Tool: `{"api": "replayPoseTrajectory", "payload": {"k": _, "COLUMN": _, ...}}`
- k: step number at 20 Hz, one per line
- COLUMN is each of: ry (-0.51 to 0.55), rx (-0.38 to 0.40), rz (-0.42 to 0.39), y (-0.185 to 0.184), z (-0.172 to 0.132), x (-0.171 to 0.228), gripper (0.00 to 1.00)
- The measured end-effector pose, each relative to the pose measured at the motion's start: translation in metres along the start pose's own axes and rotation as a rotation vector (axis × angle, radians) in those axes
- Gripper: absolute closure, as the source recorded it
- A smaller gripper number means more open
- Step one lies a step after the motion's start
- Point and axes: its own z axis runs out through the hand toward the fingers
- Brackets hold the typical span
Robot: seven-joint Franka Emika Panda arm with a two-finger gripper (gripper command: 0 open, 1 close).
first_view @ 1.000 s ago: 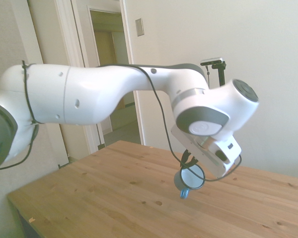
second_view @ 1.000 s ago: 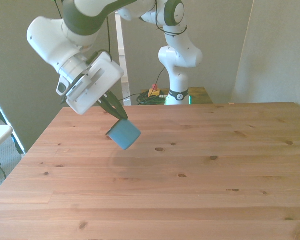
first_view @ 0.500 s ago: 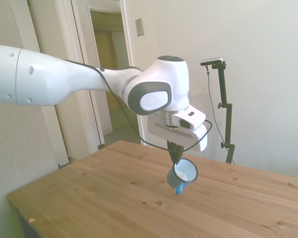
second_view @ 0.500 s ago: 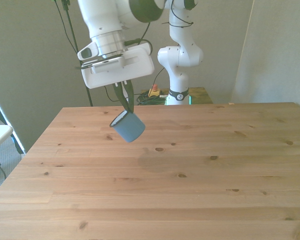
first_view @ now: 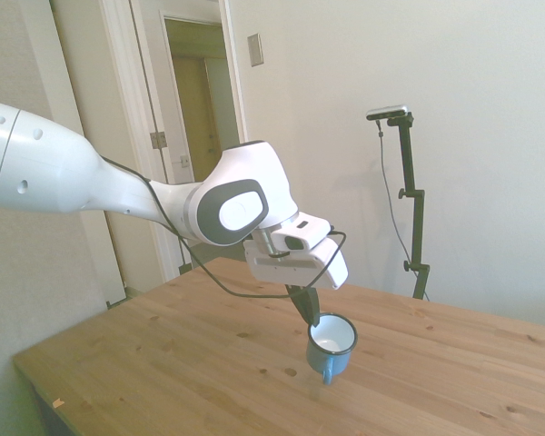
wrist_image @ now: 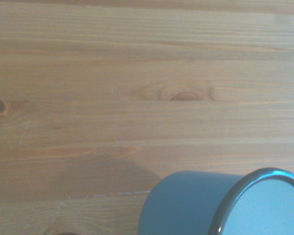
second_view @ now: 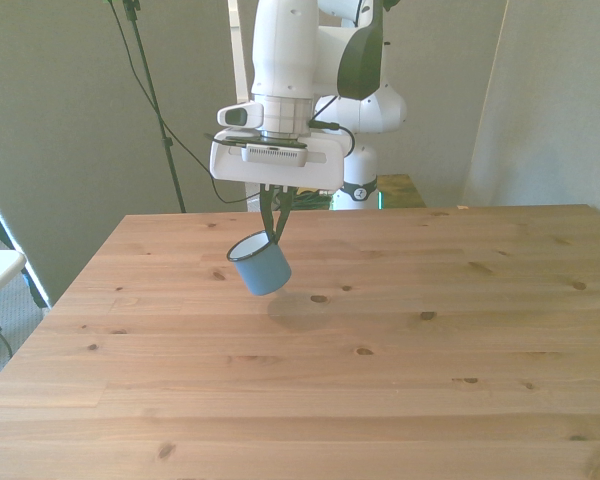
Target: Flip the mug upright
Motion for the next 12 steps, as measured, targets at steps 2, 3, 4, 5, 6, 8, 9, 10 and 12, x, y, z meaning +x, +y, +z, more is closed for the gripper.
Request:
{"api": "replayPoseTrajectory", "payload": {"k": 2, "ry": 0.023, "rx": -0.030, "rz": 0.000, "y": -0.002, "z": 0.005, "x": -0.004, "gripper": 1.00}}
{"api": "replayPoseTrajectory", "payload": {"k": 3, "ry": 0.033, "rx": -0.044, "rz": 0.001, "y": -0.003, "z": 0.007, "x": -0.006, "gripper": 1.00}}
{"api": "replayPoseTrajectory", "payload": {"k": 4, "ry": 0.042, "rx": -0.054, "rz": 0.003, "y": -0.004, "z": 0.011, "x": -0.008, "gripper": 1.00}}
{"api": "replayPoseTrajectory", "payload": {"k": 5, "ry": 0.045, "rx": -0.063, "rz": 0.003, "y": -0.006, "z": 0.014, "x": -0.009, "gripper": 1.00}}
{"api": "replayPoseTrajectory", "payload": {"k": 6, "ry": 0.047, "rx": -0.073, "rz": 0.003, "y": -0.008, "z": 0.017, "x": -0.010, "gripper": 1.00}}
{"api": "replayPoseTrajectory", "payload": {"k": 8, "ry": 0.041, "rx": -0.085, "rz": 0.002, "y": -0.011, "z": 0.027, "x": -0.012, "gripper": 1.00}}
{"api": "replayPoseTrajectory", "payload": {"k": 9, "ry": 0.039, "rx": -0.091, "rz": 0.002, "y": -0.012, "z": 0.032, "x": -0.013, "gripper": 1.00}}
{"api": "replayPoseTrajectory", "payload": {"k": 10, "ry": 0.041, "rx": -0.100, "rz": 0.001, "y": -0.013, "z": 0.037, "x": -0.013, "gripper": 1.00}}
{"api": "replayPoseTrajectory", "payload": {"k": 12, "ry": 0.037, "rx": -0.108, "rz": 0.002, "y": -0.016, "z": 0.048, "x": -0.014, "gripper": 1.00}}
